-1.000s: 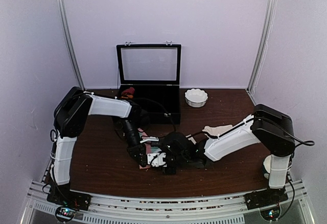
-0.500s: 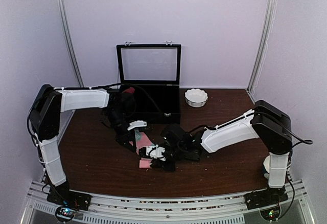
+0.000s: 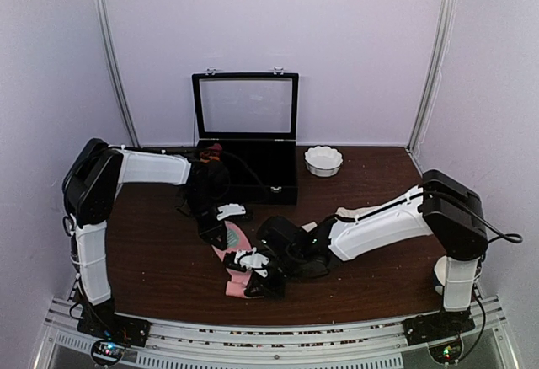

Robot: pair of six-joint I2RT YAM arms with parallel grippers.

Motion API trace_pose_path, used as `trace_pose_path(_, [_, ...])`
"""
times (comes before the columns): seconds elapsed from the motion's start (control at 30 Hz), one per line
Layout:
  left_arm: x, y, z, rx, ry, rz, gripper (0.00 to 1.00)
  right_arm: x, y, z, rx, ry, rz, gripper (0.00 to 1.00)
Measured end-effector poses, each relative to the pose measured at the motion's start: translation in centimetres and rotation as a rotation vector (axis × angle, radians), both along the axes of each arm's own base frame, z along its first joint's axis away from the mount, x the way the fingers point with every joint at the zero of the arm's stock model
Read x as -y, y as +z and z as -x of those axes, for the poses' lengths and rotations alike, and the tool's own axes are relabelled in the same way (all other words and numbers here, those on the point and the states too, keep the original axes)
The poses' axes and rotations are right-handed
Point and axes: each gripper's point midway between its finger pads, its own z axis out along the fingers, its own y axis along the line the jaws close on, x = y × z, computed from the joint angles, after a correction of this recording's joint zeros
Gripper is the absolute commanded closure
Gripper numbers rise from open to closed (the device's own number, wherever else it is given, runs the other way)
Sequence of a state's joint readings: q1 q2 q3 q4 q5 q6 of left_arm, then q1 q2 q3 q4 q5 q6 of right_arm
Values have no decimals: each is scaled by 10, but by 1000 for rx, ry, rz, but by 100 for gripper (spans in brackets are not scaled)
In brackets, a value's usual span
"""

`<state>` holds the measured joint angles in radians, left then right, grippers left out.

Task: Roll the socks
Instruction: Roll the sock at the center of the board.

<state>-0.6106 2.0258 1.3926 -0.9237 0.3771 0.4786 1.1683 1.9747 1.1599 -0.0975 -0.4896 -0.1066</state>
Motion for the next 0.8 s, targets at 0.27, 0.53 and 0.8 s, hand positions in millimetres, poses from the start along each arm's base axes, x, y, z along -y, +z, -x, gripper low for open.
trace_pose_path(0.27, [16, -4, -18, 2, -8, 8, 85, -5, 3, 5, -119, -58, 5, 100])
trace_pose_path(0.53, [34, 19, -41, 88, -12, 62, 77, -8, 3, -3, -301, -142, -7, 100])
trace_pose_path(0.8, [19, 95, -44, 323, -13, 154, 76, -4, 1, -16, -540, -232, -27, 100])
